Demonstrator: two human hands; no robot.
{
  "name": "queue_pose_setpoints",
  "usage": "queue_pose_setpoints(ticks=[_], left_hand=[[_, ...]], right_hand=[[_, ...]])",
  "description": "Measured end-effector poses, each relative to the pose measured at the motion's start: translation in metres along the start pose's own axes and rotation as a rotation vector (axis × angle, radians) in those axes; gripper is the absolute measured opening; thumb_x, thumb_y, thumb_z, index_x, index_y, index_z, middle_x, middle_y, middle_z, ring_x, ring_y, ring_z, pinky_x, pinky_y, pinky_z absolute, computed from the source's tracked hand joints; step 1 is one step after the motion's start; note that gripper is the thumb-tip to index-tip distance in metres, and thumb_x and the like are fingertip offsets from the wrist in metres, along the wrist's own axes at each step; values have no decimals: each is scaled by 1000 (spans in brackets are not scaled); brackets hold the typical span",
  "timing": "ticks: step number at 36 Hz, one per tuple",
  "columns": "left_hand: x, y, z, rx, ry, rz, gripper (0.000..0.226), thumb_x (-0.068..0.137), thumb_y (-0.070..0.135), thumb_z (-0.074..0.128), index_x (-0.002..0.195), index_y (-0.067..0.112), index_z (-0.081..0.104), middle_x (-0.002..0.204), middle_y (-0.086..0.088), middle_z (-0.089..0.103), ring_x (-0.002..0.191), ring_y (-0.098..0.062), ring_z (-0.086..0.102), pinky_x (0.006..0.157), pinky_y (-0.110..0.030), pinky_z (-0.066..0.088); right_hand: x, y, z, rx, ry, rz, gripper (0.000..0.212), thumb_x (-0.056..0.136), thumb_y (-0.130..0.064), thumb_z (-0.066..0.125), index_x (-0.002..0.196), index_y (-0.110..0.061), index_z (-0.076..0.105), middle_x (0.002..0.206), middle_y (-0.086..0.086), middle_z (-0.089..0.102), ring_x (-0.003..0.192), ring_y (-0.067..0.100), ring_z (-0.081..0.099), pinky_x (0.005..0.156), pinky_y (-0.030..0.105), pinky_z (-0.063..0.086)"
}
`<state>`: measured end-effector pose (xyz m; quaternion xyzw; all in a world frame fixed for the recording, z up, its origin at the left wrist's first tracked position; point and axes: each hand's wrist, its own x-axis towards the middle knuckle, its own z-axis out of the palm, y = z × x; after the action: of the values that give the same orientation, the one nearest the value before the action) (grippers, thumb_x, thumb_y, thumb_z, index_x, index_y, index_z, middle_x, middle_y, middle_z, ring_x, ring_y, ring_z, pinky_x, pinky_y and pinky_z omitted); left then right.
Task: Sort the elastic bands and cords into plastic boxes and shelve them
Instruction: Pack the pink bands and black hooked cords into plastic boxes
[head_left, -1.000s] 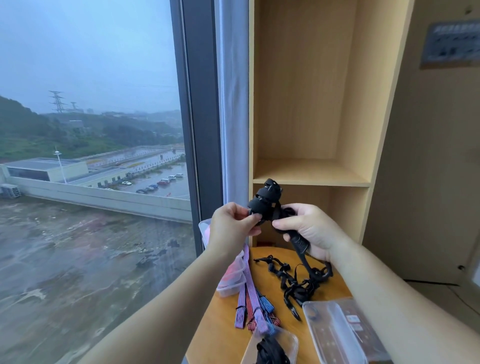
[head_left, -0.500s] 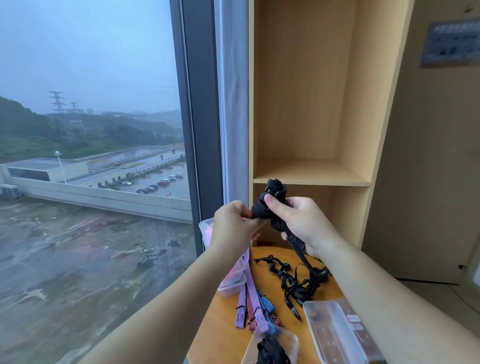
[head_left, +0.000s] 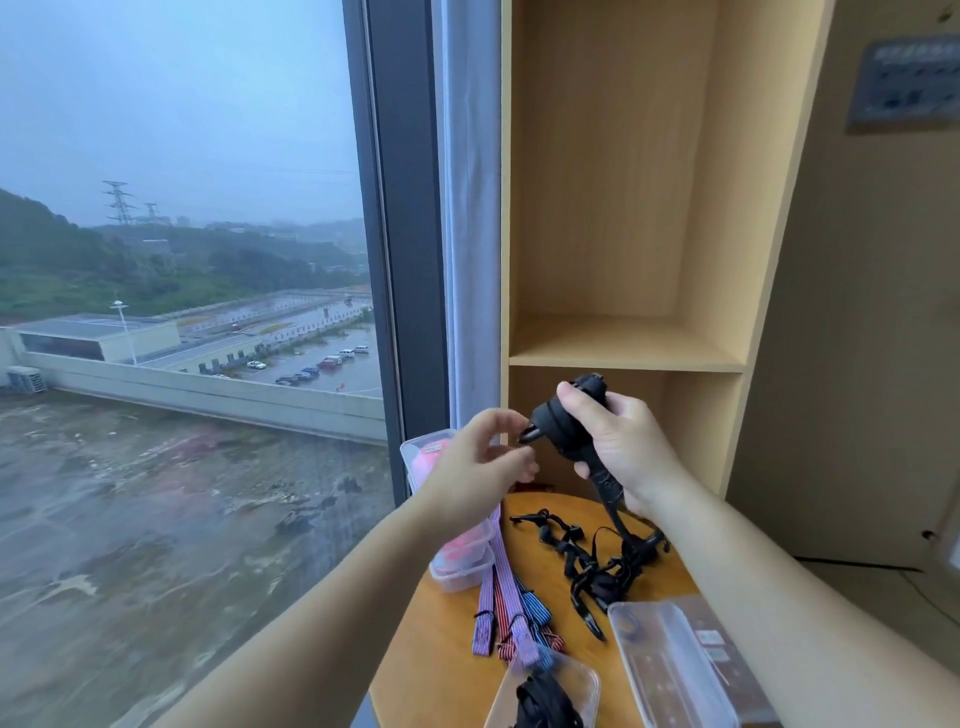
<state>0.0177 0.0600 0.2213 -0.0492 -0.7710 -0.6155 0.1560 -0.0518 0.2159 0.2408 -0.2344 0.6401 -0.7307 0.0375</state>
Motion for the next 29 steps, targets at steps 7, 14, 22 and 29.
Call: queue_pose_setpoints(ticks=[7, 14, 22, 29], left_hand=[[1, 4, -2, -291, -202, -109, 27, 96, 5, 56, 122, 0, 59, 82, -3, 60, 70, -12, 57, 76, -28, 53], [3, 3, -5, -434, -169, -133, 19, 92, 0, 59, 111, -3, 61, 79, -9, 65, 65, -13, 61, 66, -22, 55], [6, 0, 7, 13, 143, 53, 20, 84, 5, 74, 95, 17, 64, 71, 1, 72, 65, -14, 70, 65, -24, 57], [3, -8, 11, 447, 267, 274, 18, 84, 11, 73, 91, 21, 61, 69, 11, 62, 61, -2, 55, 62, -20, 50]], right_hand=[[-2, 3, -4, -31, -60, -30, 56, 81, -45, 69, 92, 9, 57, 74, 16, 52, 56, 29, 45, 41, 29, 37], [-2, 3, -8, -46, -98, -5, 41, 85, -43, 69, 90, -2, 64, 74, 13, 58, 56, 27, 49, 41, 29, 41], [-2, 0, -3, 36, -111, 217, 47, 87, -43, 64, 113, -4, 64, 106, 16, 71, 87, 28, 67, 60, 34, 54], [-6, -5, -4, 76, -232, 344, 60, 76, -50, 66, 116, -6, 64, 103, 15, 72, 74, 31, 65, 56, 30, 53]])
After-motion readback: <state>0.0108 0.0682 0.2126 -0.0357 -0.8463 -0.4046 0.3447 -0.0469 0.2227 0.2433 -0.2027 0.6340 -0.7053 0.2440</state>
